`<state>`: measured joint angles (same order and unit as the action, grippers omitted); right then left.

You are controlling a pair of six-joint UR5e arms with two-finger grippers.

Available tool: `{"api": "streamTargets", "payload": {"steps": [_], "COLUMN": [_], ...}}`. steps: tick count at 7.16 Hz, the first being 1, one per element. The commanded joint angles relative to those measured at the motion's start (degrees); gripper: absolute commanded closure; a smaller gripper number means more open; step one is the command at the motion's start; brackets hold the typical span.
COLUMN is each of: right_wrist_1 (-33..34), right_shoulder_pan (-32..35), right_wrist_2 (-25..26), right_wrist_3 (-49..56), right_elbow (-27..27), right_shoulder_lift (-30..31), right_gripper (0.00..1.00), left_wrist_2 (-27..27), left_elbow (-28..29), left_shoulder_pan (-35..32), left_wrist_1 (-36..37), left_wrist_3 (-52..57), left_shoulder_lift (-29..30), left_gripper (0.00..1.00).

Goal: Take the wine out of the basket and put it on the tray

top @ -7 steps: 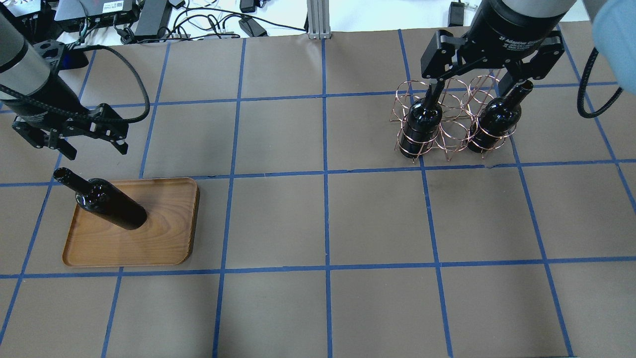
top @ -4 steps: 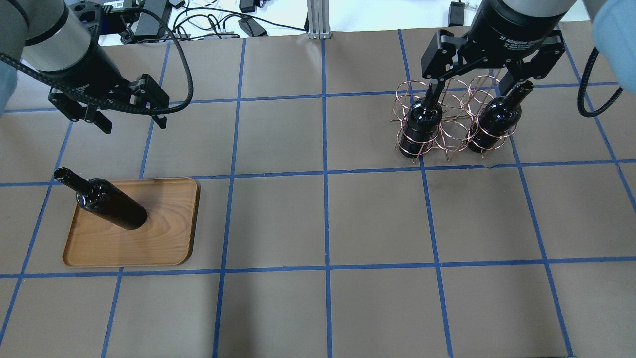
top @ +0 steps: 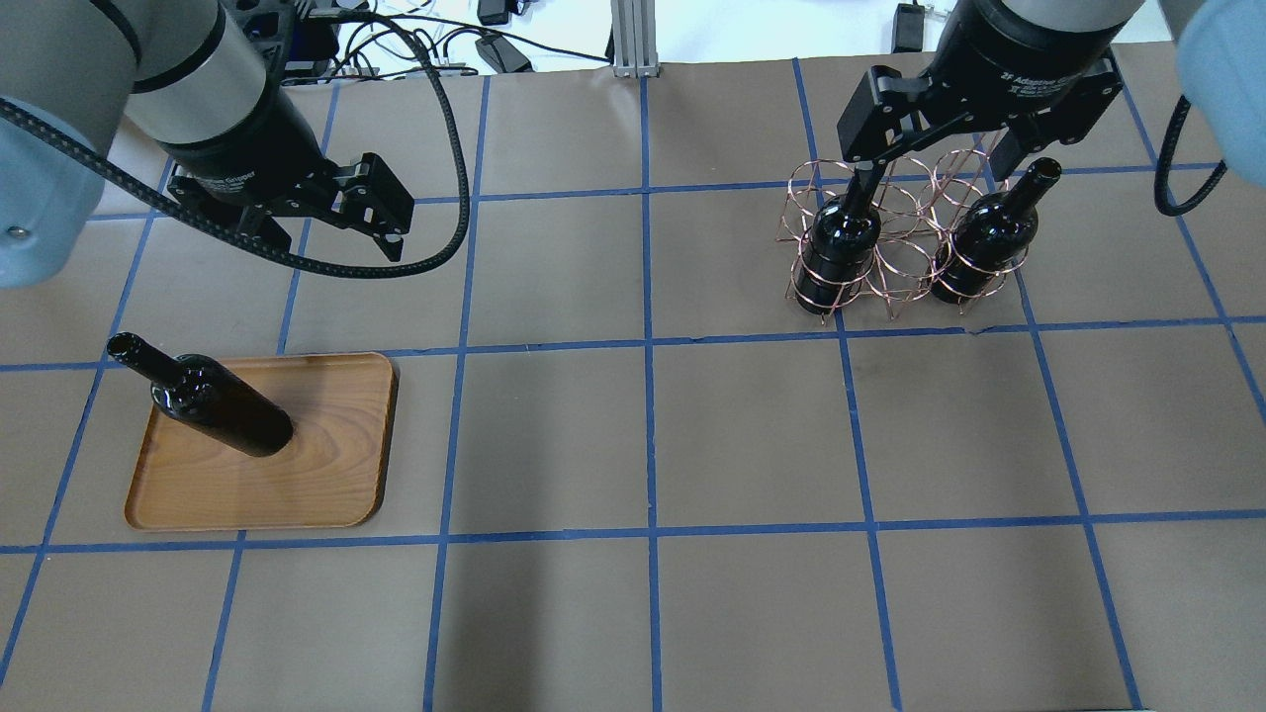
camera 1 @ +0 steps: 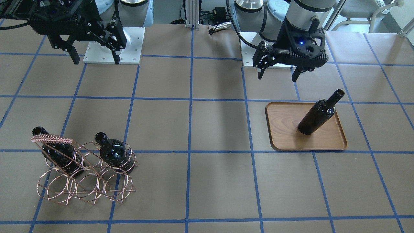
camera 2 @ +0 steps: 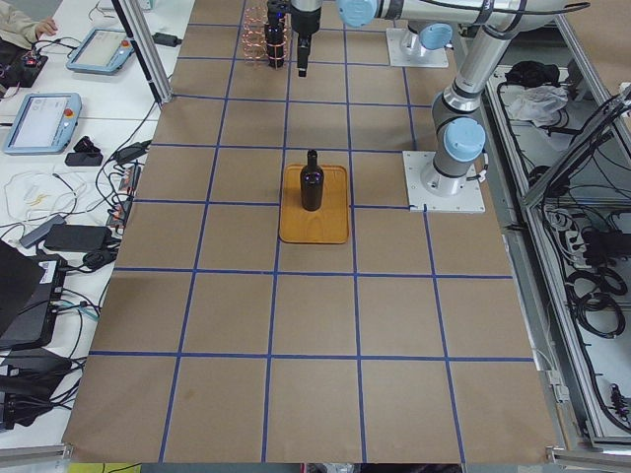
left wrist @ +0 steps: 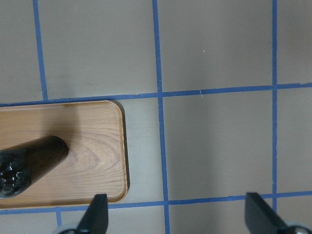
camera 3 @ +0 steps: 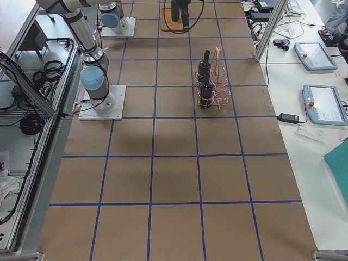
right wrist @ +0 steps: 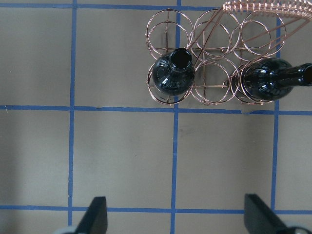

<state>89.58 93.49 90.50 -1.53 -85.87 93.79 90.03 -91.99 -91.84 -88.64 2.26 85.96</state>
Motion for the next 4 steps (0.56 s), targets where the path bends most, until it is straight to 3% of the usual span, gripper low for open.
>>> {"api": "streamTargets", "payload": {"steps": [1,4], "right_wrist_1": [-0.2,0.0], "right_shoulder_pan": [0.0,-0.1], "right_wrist_2": [-0.1,0.1], "right_wrist_3": [0.0,0.1], "right_elbow": [0.0,0.0], "right_shoulder_lift": [0.0,-0.1], "right_gripper": [0.00,0.00], "left_wrist_2": [0.1,0.3], "left_elbow": [0.1,0.0], "left_shoulder_pan": [-0.6,-0.6], "left_wrist_1": [-1.7,-2.8], "left_wrist_3": [0.1,0.2], "left_shoulder_lift": [-1.6,-1.9], "left_gripper": [0.00,0.00]}}
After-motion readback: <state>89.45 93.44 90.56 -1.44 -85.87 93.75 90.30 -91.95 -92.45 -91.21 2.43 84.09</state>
